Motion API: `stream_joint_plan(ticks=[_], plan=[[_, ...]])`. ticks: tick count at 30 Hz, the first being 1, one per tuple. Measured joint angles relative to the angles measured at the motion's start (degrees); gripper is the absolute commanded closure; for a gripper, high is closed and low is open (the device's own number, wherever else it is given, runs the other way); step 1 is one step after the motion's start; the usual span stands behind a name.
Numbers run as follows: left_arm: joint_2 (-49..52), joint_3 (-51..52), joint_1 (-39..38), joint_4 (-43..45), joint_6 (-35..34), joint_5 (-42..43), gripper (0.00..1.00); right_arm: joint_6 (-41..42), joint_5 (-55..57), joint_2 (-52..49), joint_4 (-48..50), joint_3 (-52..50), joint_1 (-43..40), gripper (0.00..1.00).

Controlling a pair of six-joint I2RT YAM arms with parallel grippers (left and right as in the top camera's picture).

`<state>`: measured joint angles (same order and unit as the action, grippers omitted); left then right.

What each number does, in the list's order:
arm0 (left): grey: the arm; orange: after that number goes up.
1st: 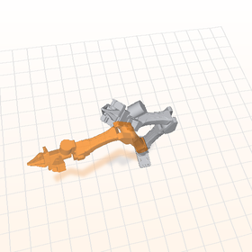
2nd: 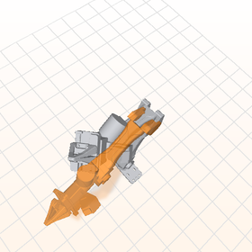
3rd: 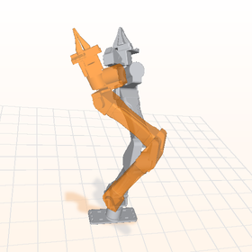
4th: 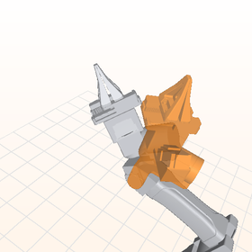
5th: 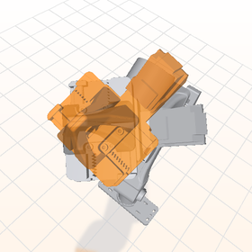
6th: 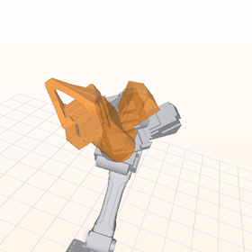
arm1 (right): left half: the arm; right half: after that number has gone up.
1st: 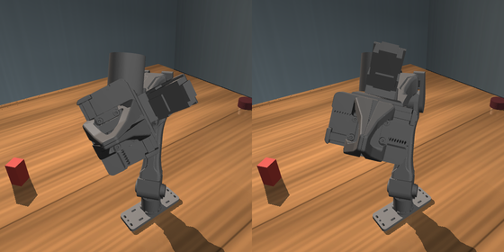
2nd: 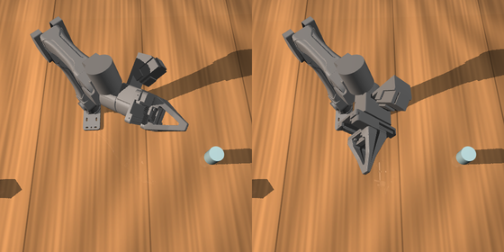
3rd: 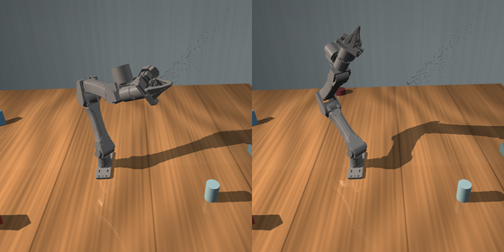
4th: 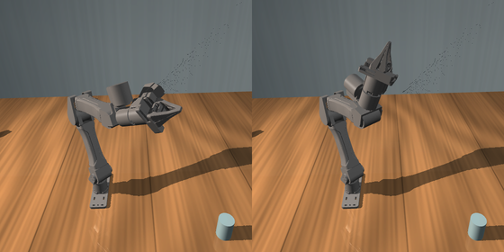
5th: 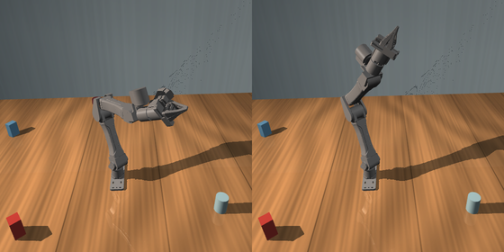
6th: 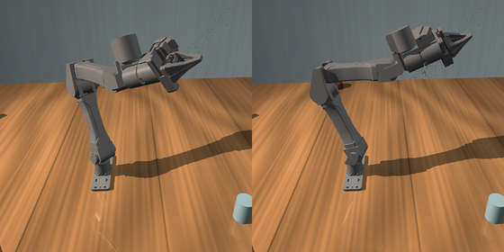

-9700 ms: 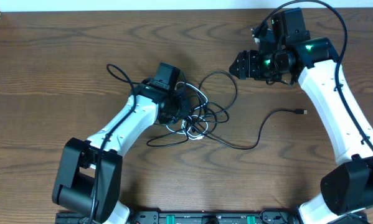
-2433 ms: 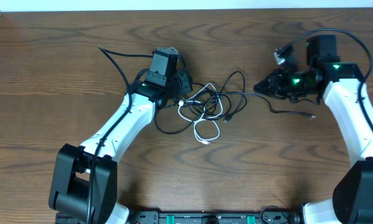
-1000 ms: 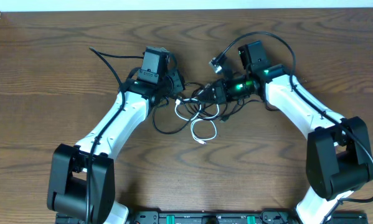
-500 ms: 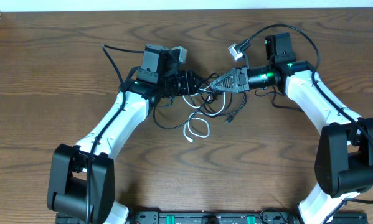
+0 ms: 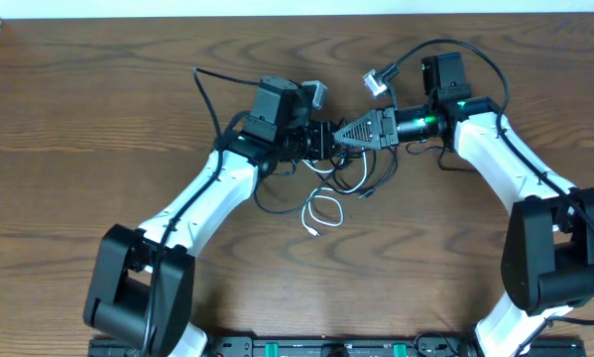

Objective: Untangle cables

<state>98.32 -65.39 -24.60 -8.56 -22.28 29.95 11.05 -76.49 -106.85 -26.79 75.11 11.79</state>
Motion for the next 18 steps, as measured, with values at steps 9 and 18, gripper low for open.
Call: stream_joint_plan(ticks=[9,18], plan=[[0.9,0.0,-0.4,3.0,-5.0,-11.0,0.56,0.0,-0.3,1.1,-1.5,0.0,0.0,0.99],[0.9,0.0,1.0,1.9,-6.9,-14.0,0.56,0.3,0.3,12.7,-2.1,-0.1,-7.0,0.99]])
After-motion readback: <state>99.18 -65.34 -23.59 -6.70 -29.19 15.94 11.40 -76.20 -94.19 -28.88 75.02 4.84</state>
